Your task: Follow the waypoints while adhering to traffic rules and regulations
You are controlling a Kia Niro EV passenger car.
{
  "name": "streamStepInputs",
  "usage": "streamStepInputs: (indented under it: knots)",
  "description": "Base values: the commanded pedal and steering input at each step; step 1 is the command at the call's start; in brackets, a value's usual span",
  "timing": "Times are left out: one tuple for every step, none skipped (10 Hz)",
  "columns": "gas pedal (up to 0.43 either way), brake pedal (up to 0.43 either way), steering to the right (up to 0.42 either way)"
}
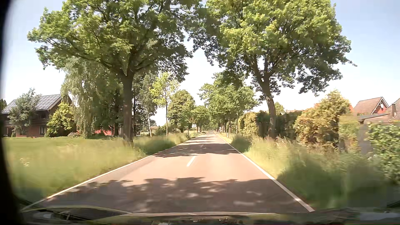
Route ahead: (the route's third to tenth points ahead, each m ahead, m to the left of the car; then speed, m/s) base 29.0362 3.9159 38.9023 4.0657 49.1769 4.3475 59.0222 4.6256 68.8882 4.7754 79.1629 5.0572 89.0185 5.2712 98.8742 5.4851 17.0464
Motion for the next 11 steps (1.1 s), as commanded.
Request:
streamStepInputs:
  knots:
    - [0.169,0.000,0.000]
    - [0.157,0.000,0.000]
    - [0.157,0.000,0.000]
    - [0.157,0.000,0.000]
    - [0.138,0.000,0.000]
    - [0.000,0.000,0.000]
    - [0.000,0.000,0.000]
    - [0.000,0.000,0.000]
    - [0.000,0.000,0.000]
    - [0.000,0.000,0.000]
    - [0.000,0.000,0.000]
